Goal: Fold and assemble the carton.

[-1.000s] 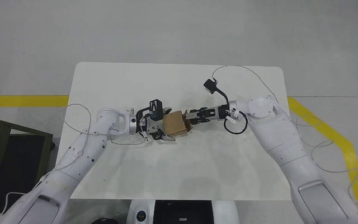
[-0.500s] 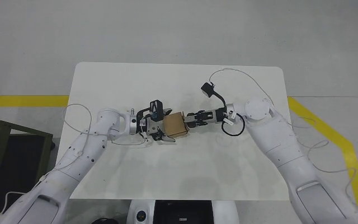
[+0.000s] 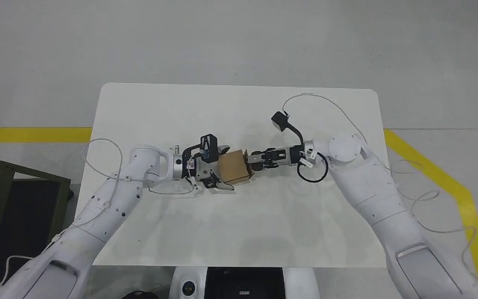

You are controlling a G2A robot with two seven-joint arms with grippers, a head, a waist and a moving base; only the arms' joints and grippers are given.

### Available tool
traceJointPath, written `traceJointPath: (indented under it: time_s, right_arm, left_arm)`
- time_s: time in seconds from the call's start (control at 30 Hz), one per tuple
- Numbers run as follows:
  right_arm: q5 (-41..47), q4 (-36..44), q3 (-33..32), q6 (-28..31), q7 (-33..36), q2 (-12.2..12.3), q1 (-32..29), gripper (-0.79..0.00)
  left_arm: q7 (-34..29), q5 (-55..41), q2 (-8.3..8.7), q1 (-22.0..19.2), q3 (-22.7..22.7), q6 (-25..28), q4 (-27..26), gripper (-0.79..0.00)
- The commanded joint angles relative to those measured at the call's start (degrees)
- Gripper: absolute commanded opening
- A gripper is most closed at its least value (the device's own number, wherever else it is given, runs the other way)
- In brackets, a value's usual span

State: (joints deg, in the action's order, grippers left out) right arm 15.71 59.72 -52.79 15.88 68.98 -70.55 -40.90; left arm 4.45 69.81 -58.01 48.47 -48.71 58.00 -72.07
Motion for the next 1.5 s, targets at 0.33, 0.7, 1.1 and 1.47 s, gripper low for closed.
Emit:
traceJointPath:
  time_s: [0.33, 0.7, 1.1, 1.47]
  right_arm:
    - [1.5, -0.4, -0.8, -0.3, -1.0, 0.2, -1.6, -0.613]
    - [2.6, -0.4, -0.6, -0.8, -0.5, 0.0, -2.1, -0.61]
    - [-2.5, 1.2, -0.7, -3.0, 0.9, 0.6, -0.8, -0.619]
    - [-7.0, 3.0, 0.0, -5.2, 1.9, 1.0, 0.0, -0.643]
  left_arm:
    - [-0.2, -0.3, 0.17, -0.1, 0.3, 0.0, 0.0, 0.0]
    - [-0.1, -0.3, 0.23, -0.1, 0.4, 0.0, -0.1, 0.0]
    - [-0.2, -0.5, 0.3, -0.2, 0.5, 0.0, -0.1, 0.0]
    - [-0.5, -0.8, 0.33, -0.3, 0.8, 0.0, -0.1, 0.0]
